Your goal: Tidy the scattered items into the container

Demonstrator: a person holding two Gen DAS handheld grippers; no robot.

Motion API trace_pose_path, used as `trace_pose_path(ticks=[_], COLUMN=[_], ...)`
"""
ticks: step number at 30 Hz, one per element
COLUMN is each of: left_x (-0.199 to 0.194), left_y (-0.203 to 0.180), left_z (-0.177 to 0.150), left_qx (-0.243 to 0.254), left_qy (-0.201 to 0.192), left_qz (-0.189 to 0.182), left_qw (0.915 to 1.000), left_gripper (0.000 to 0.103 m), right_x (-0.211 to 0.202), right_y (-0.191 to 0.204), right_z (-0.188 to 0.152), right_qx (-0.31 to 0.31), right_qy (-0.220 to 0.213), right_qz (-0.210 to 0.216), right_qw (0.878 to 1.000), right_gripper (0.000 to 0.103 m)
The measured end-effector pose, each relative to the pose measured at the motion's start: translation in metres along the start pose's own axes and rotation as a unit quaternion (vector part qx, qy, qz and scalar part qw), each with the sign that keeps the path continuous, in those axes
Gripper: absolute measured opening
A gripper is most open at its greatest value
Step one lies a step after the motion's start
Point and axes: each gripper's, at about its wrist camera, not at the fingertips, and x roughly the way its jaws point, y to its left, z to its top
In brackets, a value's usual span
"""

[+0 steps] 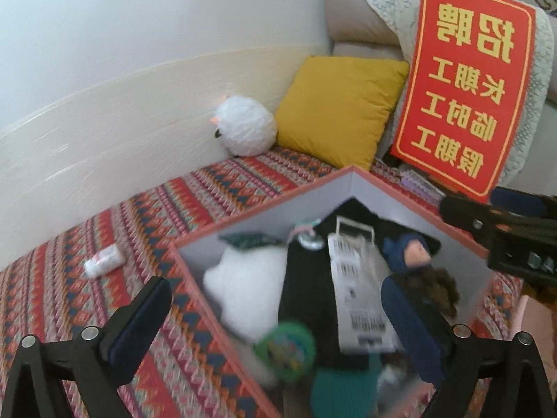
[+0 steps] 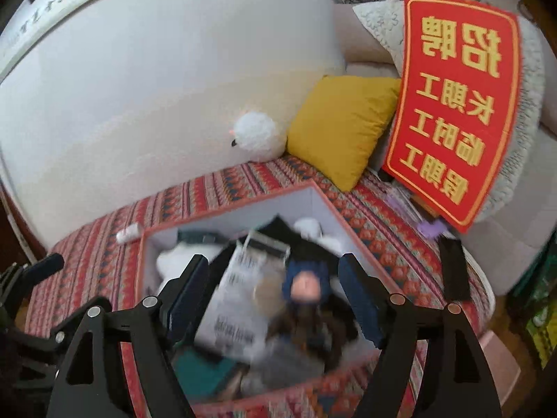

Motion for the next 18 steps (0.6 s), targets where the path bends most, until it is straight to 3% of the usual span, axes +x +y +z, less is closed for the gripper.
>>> trace_pose_path(ticks=[7,18], left_x=[-0.07,-0.151], left_y=[-0.021,-0.04], left_z=[-0.057,-0.138], left_qx=[0.004,0.027], left_qy=[0.001,0.011], left_qz=[0.015,0.019], left_qw=[0.9999,0.9994], left_gripper=[0.102,0.102], right_x=[-0.086,-0.181], right_y=[0.026,0.049], right_z=[-0.086,-0.193], right_qx=[0.017,0.05], right_qy=[0.003,-0.003], right_qz=[-0.025,-0.081], right_qw=[1.0,0.995], right_gripper=[0.092,0.097])
